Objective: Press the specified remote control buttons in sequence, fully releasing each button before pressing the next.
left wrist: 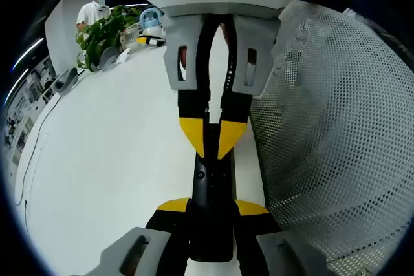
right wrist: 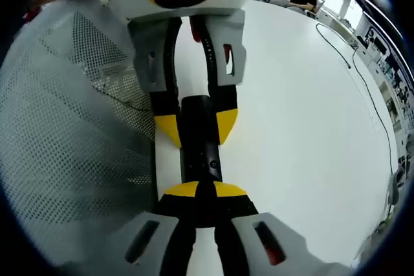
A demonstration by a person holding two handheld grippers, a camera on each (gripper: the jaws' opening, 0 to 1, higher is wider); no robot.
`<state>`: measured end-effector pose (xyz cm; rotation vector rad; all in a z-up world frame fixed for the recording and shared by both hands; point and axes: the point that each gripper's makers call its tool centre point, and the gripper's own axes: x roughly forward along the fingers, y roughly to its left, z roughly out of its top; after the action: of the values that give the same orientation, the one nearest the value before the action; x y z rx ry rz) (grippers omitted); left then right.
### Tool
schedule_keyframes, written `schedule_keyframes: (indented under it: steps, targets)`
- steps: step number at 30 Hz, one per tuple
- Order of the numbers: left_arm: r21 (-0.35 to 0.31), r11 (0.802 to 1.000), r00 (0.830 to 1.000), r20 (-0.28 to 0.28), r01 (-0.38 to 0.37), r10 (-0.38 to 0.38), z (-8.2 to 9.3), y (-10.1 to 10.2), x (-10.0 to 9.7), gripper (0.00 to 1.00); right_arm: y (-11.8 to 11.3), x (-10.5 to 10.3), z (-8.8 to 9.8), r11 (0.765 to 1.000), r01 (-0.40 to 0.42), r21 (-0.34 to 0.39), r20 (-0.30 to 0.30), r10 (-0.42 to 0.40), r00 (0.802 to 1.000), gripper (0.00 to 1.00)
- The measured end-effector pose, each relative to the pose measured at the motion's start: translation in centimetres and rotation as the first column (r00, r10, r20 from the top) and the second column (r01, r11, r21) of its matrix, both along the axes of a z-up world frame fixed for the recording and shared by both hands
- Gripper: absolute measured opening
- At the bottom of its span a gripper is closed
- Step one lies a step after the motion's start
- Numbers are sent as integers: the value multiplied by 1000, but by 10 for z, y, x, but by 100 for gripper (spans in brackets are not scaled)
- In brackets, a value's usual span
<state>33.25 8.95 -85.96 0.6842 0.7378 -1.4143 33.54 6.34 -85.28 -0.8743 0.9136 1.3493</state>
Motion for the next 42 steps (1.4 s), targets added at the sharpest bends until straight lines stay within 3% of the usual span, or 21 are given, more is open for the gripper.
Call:
schedule_keyframes:
  steps: [5, 11, 28, 33, 37, 42]
  targets:
    - [-5, 1000, 1000, 0, -5, 5, 0, 0, 0, 26, -2, 0, 1, 999, 35, 31, 3, -36, 999, 5]
    - [-3, 1000, 1000, 0, -4, 4, 0, 0, 0, 26, -1, -1, 1, 995, 69, 78, 55, -73, 996, 5]
    - [-4, 1000, 1000, 1, 0, 0, 0, 0, 0, 26, 3, 0, 1, 998, 27, 63, 29, -28, 999, 2]
    - [-2, 1000, 1000, 4, 5, -5, 0, 0, 0, 26, 3, -2, 0, 998, -18, 52, 56, 16, 998, 2]
    - [-4, 1000, 1000, 3, 1, -1, 0, 0, 0, 26, 2, -1, 1, 998, 0, 56, 50, -3, 999, 2]
    - [-5, 1000, 1000, 3, 0, 0, 0, 0, 0, 26, 3, -3, 2, 997, 7, 81, 91, -14, 996, 2]
